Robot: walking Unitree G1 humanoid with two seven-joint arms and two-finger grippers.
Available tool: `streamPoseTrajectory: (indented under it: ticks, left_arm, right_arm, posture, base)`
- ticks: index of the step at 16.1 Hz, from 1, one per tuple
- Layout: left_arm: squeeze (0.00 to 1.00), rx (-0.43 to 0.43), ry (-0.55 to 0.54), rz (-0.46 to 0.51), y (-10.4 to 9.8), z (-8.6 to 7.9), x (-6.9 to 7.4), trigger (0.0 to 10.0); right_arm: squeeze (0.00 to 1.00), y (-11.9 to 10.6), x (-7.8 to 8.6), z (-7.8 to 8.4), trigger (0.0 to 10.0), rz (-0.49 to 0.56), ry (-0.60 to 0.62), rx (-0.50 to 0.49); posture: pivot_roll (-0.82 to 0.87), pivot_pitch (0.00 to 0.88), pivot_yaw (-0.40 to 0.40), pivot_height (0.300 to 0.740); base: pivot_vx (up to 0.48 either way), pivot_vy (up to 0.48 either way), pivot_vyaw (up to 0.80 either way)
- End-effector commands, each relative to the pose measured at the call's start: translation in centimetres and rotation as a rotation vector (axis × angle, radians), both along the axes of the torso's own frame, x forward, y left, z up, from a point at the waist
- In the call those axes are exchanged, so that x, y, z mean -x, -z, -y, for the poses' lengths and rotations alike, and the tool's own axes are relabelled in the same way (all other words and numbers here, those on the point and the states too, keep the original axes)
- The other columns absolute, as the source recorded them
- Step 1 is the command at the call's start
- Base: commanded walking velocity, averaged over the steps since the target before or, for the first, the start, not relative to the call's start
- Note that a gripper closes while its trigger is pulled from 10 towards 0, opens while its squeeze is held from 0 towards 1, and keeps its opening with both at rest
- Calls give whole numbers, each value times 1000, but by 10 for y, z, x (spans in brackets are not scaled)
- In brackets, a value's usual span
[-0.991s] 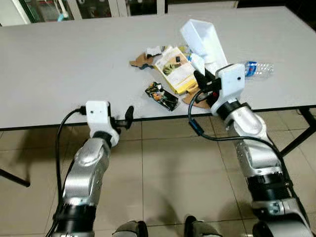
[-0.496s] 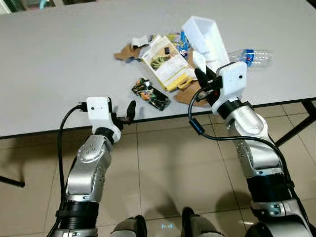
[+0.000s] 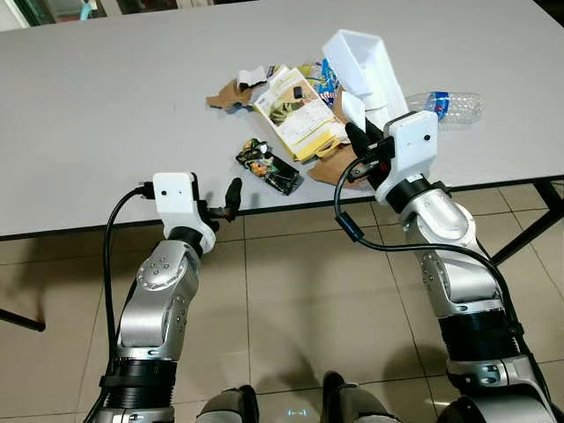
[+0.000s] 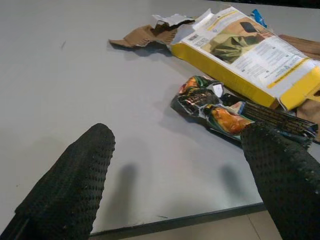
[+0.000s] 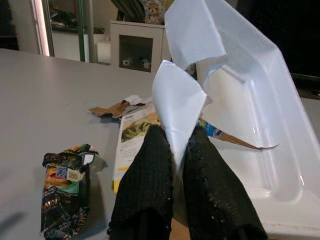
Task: Picking trash to rubbish bin
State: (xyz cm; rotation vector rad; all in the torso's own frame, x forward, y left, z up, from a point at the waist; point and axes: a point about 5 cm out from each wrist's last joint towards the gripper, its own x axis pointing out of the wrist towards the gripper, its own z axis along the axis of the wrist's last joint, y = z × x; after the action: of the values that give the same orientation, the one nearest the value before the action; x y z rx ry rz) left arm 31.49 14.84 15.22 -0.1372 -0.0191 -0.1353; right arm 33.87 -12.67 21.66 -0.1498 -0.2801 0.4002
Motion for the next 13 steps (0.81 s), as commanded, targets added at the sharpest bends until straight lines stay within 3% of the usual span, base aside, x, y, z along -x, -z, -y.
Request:
streamPoseTrajectory:
  ticks: [1, 8, 13]
  left_arm:
    - [0, 2, -13, -1, 2, -2, 0, 10000]
    - [0, 7, -21, -15, 6, -3, 1, 10000]
    - [0, 36, -49, -16, 7, -4, 0, 10000]
  right_arm:
    - [0, -6, 2, -1, 10000, 24, -7, 0]
    - [0, -5, 1, -1, 10000, 17, -12, 10]
    - [0, -5, 1, -1, 10000, 17, -15, 18]
  posture:
    - [-79, 199, 80, 740]
    - [-80, 203, 76, 740]
    - [-80, 203, 76, 740]
  base:
    - [0, -356, 0]
    - [0, -370, 0]
    - [0, -165, 0]
